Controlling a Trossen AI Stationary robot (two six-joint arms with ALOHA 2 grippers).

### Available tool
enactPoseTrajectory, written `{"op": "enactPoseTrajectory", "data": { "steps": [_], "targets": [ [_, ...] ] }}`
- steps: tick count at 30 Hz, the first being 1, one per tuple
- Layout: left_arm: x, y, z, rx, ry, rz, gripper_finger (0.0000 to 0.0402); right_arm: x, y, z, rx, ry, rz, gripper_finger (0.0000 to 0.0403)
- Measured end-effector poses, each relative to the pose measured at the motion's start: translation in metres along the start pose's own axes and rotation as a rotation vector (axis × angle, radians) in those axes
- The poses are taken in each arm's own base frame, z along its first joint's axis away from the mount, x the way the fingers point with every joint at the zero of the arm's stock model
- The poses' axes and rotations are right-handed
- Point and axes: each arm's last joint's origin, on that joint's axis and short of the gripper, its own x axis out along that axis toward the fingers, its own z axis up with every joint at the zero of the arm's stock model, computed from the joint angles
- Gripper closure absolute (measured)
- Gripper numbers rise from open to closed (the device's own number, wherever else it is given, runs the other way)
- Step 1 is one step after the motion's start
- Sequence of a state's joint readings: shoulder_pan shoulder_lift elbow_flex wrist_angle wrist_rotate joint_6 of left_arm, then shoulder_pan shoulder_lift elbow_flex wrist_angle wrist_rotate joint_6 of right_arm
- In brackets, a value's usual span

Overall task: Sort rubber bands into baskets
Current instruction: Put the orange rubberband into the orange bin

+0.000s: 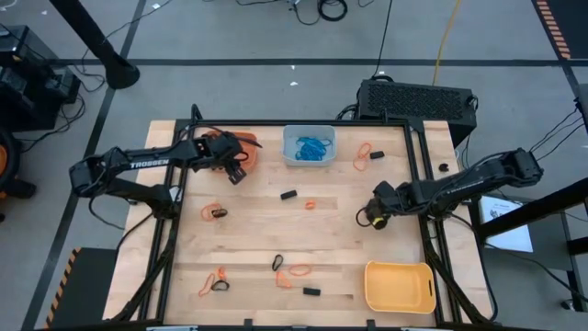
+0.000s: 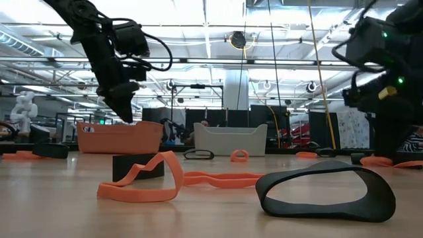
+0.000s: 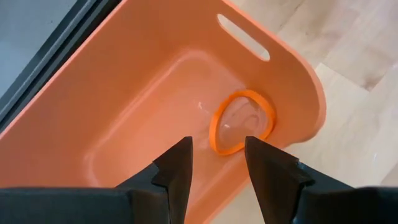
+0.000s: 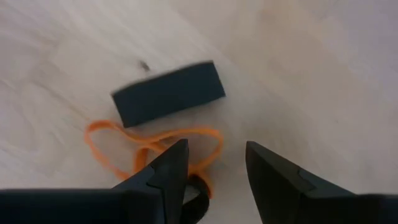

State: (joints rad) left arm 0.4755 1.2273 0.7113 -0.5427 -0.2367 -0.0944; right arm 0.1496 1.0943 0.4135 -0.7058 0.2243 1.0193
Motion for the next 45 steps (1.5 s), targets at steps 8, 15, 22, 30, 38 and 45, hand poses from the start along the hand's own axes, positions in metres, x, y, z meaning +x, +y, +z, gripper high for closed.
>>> {"op": "enactPoseTrajectory", "data": {
  "steps": [8, 15, 22, 30, 38, 45],
  "targets": [
    [-0.027, 0.006, 0.002, -0.033, -0.130, -0.013, 0.0246, 0.003, 0.001, 0.001, -0.091, 0.006, 0.047, 0.0323],
    [-0.055, 0.012, 0.004, -0.095, -0.297, -0.076, 0.0246, -0.016, 0.014, 0.015, -0.154, -0.044, 0.082, 0.0392],
    [-0.063, 0.000, 0.010, -0.041, -0.369, -0.390, 0.0246, -0.044, 0.030, 0.033, -0.184, -0.165, 0.110, 0.0398],
    [-0.069, -0.059, 0.021, 0.036, -0.633, -0.870, 0.0246, -0.072, 0.060, 0.054, -0.272, -0.454, 0.290, 0.0401],
    [-0.058, -0.123, 0.022, 0.087, -0.785, -1.080, 0.0246, -0.089, 0.077, 0.068, -0.312, -0.671, 0.462, 0.0402],
    [-0.030, -0.159, 0.029, 0.022, -0.895, -1.042, 0.0246, -0.094, 0.080, 0.071, -0.284, -0.722, 0.505, 0.0402]
  ]
}}
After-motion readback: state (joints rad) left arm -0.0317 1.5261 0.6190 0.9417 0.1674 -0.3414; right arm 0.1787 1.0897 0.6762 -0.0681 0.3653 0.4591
